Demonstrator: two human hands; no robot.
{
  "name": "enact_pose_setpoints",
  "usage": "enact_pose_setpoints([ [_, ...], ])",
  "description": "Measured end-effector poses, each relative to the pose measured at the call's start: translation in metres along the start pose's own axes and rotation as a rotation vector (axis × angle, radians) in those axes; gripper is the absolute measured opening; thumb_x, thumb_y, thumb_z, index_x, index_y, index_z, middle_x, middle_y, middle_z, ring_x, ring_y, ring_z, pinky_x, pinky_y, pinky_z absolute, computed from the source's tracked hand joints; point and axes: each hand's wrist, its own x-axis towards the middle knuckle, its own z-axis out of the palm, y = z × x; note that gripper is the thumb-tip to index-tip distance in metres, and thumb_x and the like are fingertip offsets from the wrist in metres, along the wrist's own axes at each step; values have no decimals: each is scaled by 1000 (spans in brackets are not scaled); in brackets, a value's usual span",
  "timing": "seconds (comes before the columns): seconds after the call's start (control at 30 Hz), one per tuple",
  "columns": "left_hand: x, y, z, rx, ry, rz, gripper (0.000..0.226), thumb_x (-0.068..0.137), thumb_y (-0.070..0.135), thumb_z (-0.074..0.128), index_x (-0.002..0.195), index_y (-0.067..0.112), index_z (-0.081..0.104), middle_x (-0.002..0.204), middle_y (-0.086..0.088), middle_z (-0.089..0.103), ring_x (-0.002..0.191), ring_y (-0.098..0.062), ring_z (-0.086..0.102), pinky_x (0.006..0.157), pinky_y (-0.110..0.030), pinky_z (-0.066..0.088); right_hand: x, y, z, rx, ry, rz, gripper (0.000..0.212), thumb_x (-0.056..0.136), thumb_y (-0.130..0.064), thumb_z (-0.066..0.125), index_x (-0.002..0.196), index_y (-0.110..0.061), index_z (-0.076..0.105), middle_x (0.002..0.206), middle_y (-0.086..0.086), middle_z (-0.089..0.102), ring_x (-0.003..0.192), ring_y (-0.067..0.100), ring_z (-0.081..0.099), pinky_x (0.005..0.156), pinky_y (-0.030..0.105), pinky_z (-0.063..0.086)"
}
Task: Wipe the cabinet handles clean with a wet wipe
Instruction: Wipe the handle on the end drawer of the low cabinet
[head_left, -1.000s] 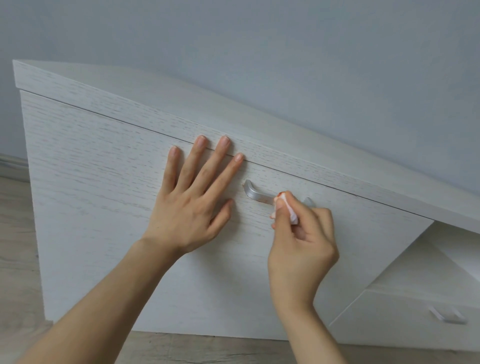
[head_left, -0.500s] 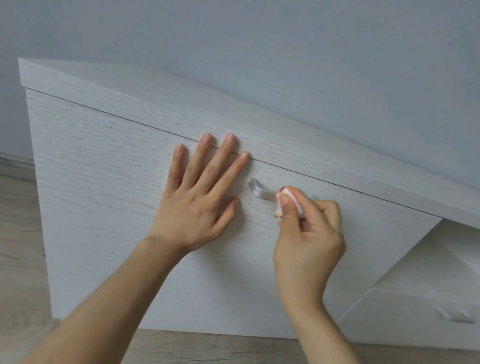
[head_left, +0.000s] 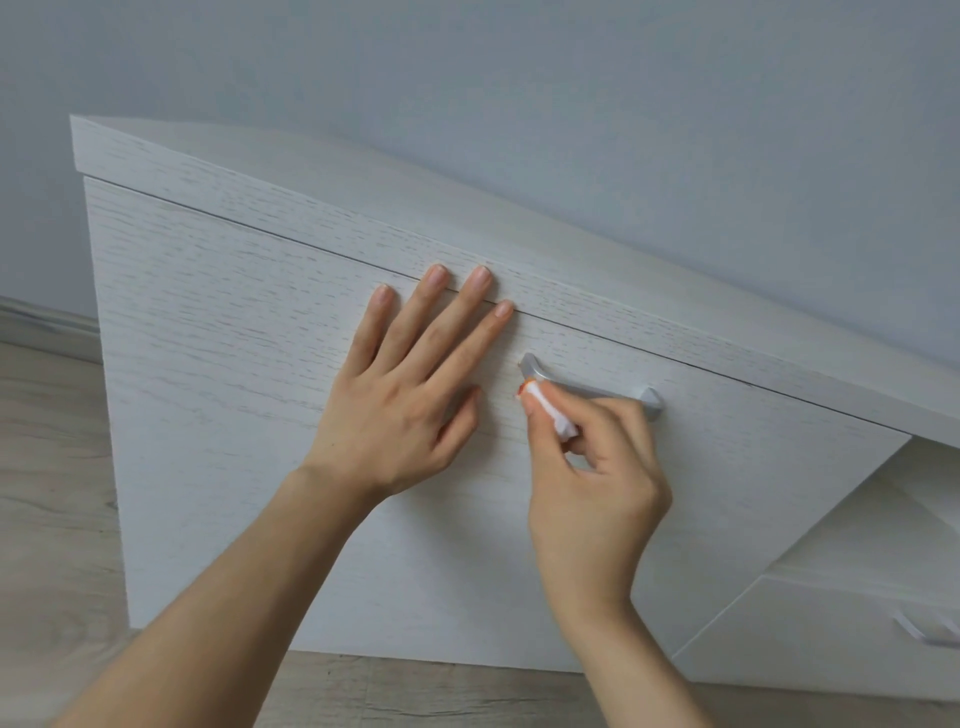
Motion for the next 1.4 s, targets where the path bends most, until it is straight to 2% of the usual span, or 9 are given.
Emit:
enact_pose_setpoints([
  [0.07,0,0,0,-1,-16,2,65,87,27,51,148,17,29,154,-4,22,145,-24,12,117,-44,7,1,4,-3,22,30,34,3,82,-11,68,81,-10,71,72,3,58,62,15,59,59,19,46],
  [0.17,-1,1,1,15,-25,-7,67,87,29,51,148,17,27,154,-3,20,146,-23,10,118,-43,5,0,0,0,-6,11,15,7,82,-8,67,75,-9,65,69,-1,52,60,17,55,59,18,43],
  [0.3,-1,1,0,17,-32,-7,68,87,31,51,148,17,27,154,-2,19,146,-23,9,118,-43,3,2,4,-5,59,4,78,8,85,-17,65,79,-21,63,73,2,56,63,27,62,56,33,51],
  [0.5,-1,0,0,10,-23,-4,67,87,30,53,147,17,29,154,-4,22,145,-23,12,118,-44,7,-2,-11,10,50,-21,97,10,80,-10,70,71,-8,66,69,0,58,61,14,59,58,26,49],
  [0.73,-1,-4,-4,5,-55,10,67,86,28,53,147,17,30,154,-2,20,146,-22,10,118,-42,5,-5,-1,0,122,64,241,21,82,-18,67,67,-30,58,70,5,65,64,25,64,60,45,53],
  [0.9,-1,-2,-3,9,-47,-2,68,85,29,53,147,17,29,154,-2,21,145,-24,14,118,-42,6,-8,-14,6,145,12,180,19,83,-20,68,71,-30,57,67,7,61,62,30,61,58,42,50],
  [1.17,-2,-3,-3,11,-61,13,67,87,30,53,148,17,29,154,-3,20,145,-27,15,118,-43,6,-4,-11,14,221,43,282,14,83,-22,67,75,-28,58,79,6,68,71,27,66,63,48,53],
  [1.27,-1,-4,-5,10,-73,13,67,87,31,51,148,17,26,154,-2,19,145,-27,13,118,-42,5,2,-1,2,210,115,332,17,82,-24,67,78,-39,60,79,9,67,69,23,68,66,48,54],
  [1.4,-1,-2,-5,11,-90,8,68,88,30,50,149,17,25,155,-2,17,146,-25,10,118,-43,4,15,20,-26,143,201,364,24,84,-16,65,76,-38,59,85,17,65,70,25,67,66,38,55],
])
